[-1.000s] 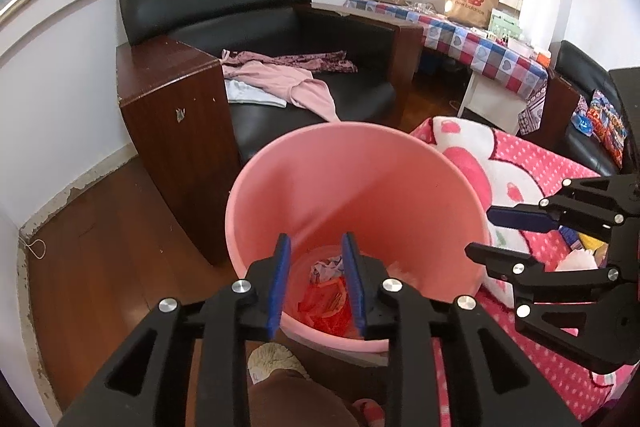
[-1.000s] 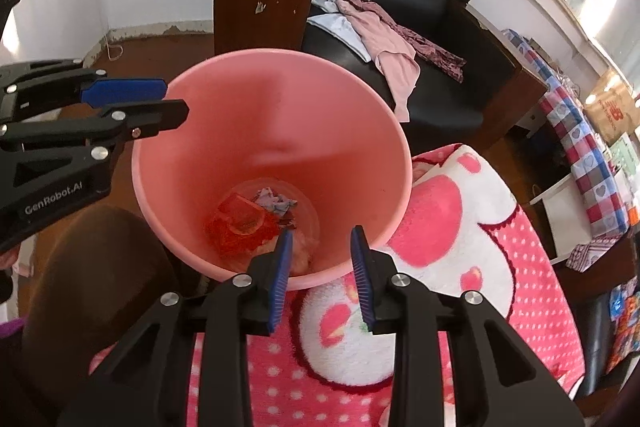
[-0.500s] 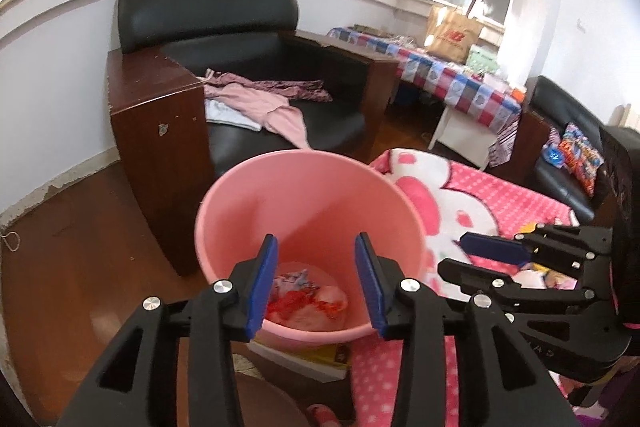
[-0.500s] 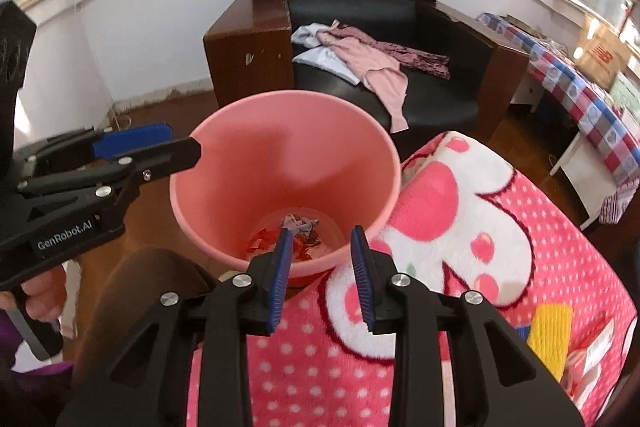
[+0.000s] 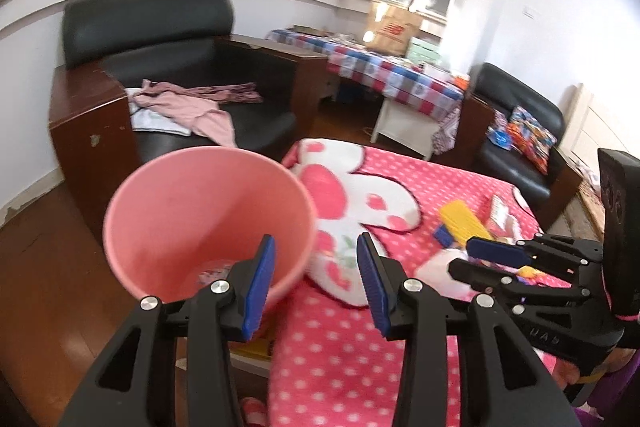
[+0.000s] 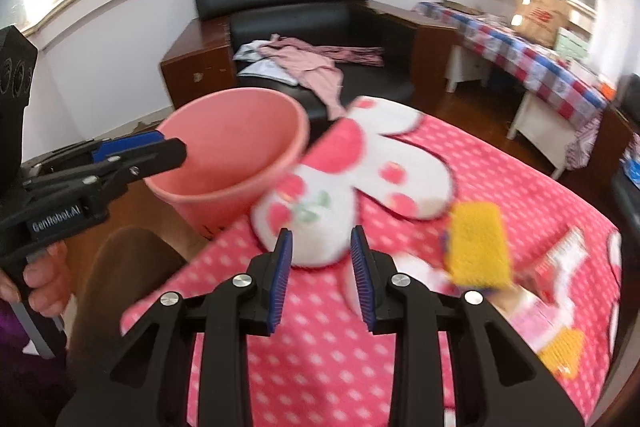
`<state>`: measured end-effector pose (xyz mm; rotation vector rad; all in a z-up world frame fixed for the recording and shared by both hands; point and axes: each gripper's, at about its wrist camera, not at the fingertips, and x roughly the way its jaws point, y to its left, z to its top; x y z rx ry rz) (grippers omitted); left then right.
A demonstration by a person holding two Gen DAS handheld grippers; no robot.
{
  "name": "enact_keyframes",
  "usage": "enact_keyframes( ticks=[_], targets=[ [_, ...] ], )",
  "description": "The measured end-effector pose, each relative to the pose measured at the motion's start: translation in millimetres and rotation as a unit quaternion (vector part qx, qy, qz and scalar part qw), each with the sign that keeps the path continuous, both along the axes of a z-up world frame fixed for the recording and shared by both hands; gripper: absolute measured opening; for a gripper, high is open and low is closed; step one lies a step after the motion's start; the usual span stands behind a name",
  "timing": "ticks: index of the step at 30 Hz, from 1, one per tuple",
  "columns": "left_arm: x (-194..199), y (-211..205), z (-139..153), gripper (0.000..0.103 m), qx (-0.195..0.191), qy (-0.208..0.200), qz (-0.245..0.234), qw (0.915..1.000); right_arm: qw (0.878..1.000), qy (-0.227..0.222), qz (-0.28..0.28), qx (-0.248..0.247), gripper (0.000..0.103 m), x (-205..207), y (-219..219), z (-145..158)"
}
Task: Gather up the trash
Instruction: 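Move both open tools back over the table items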
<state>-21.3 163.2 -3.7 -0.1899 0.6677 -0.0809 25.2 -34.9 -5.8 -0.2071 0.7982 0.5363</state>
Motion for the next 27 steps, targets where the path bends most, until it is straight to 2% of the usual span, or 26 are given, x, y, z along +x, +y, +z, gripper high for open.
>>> enact_keyframes(
  ticks=[7,15,21,27],
  targets=[
    [-0.5,-44.5,-2.3,0.041,0.009,0.002,-0.050,0.9987,0.996,0.003,-0.086,0.000,0.030,-7.6,-78.2,-6.9],
    [3.5,-90.9,-7.5,0.041,0.014,0.011,-0.107,0.9941,0.985,0.013,-0.171,-0.001,0.030,-17.4,-150.0,-23.7],
    [5.7,-130.0,-14.8,0.041,0.022,0.019,-0.156,0.9874,0.977,0.022,-0.213,0.009,0.030,-20.5,-187.2,-34.4],
    [15.2,-156.7,-19.5,0.041,0.035,0.024,-0.169,0.9847,0.973,0.031,-0.227,0.021,0.030,-19.9,-210.6,-44.1]
  ],
)
